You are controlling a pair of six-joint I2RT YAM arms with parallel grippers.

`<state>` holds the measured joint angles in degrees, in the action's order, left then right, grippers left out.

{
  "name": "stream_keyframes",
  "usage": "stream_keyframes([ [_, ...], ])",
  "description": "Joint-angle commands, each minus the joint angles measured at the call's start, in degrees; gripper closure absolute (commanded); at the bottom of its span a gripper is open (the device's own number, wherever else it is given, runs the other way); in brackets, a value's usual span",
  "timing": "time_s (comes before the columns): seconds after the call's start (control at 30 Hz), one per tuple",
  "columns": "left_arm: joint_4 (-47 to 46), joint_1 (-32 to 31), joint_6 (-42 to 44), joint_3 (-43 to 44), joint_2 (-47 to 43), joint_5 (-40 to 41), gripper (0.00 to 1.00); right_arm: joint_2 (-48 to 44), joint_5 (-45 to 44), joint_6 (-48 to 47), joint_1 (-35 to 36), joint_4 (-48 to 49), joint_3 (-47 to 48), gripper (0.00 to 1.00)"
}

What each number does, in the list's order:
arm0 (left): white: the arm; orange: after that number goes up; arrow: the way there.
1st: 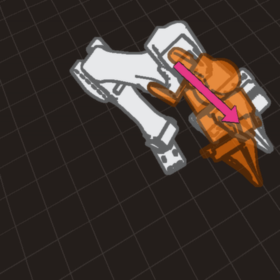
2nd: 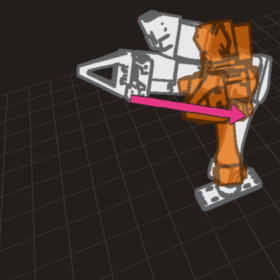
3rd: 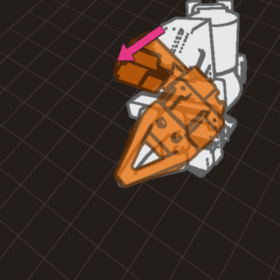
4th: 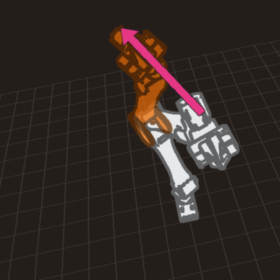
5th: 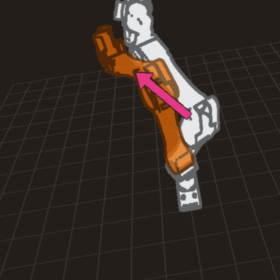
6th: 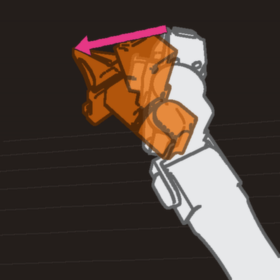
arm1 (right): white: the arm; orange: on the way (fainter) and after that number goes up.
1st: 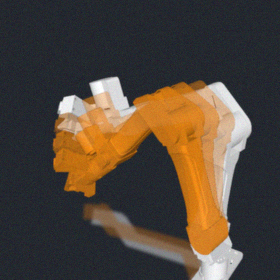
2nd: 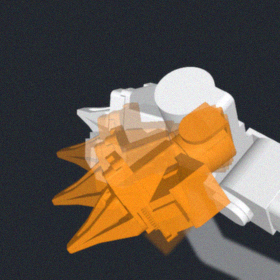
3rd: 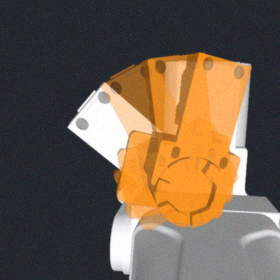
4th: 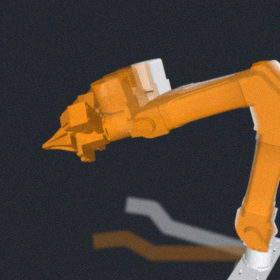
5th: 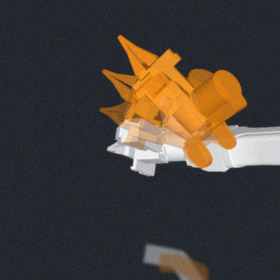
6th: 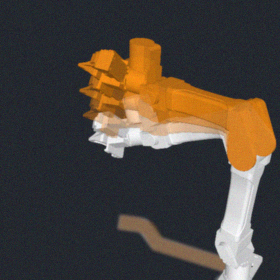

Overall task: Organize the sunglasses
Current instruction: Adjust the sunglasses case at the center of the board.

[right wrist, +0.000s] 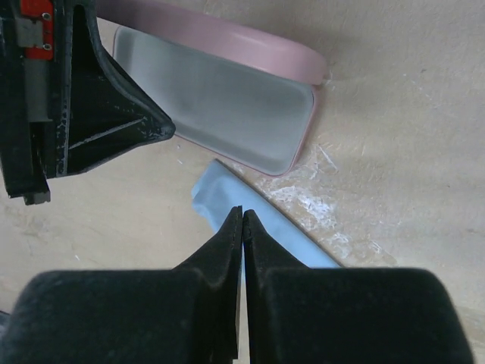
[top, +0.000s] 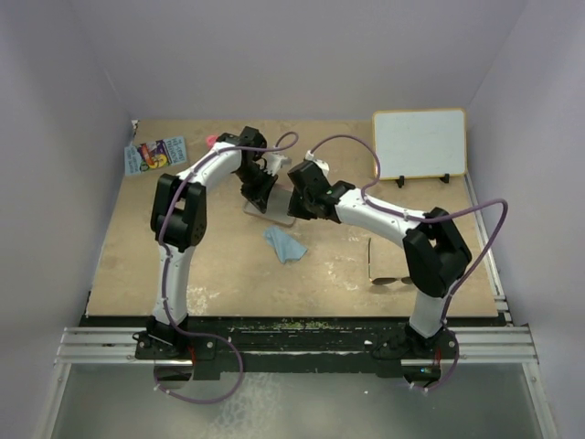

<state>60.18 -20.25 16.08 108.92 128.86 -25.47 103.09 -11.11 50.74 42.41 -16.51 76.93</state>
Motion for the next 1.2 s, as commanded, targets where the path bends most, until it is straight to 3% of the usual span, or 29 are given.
stream_keyframes([
  [0.0,-3.7,0.3,0.5,-2.2,-1.7,-1.5,0.97,1.4,2.2,0.0,0.2,3.4,2.1,1.0],
  [0.23,-8.5,0.1,-1.6,-6.5,-1.2,-2.5,0.97,5.3,2.4,0.8,0.2,5.1,1.6,1.0],
  [0.5,-16.0,0.0,-6.5,-12.1,-2.8,-3.1,0.97,9.7,-1.3,5.0,-0.2,14.1,-3.1,1.0],
  [0.7,-22.7,-0.2,-9.7,-17.3,-5.4,-2.5,0.97,14.0,-4.6,4.8,-0.4,12.1,-0.6,1.0],
  [1.17,-24.7,-0.3,-11.0,-13.5,-3.2,-1.2,0.97,19.6,-10.1,0.9,-5.7,7.6,5.4,1.0],
])
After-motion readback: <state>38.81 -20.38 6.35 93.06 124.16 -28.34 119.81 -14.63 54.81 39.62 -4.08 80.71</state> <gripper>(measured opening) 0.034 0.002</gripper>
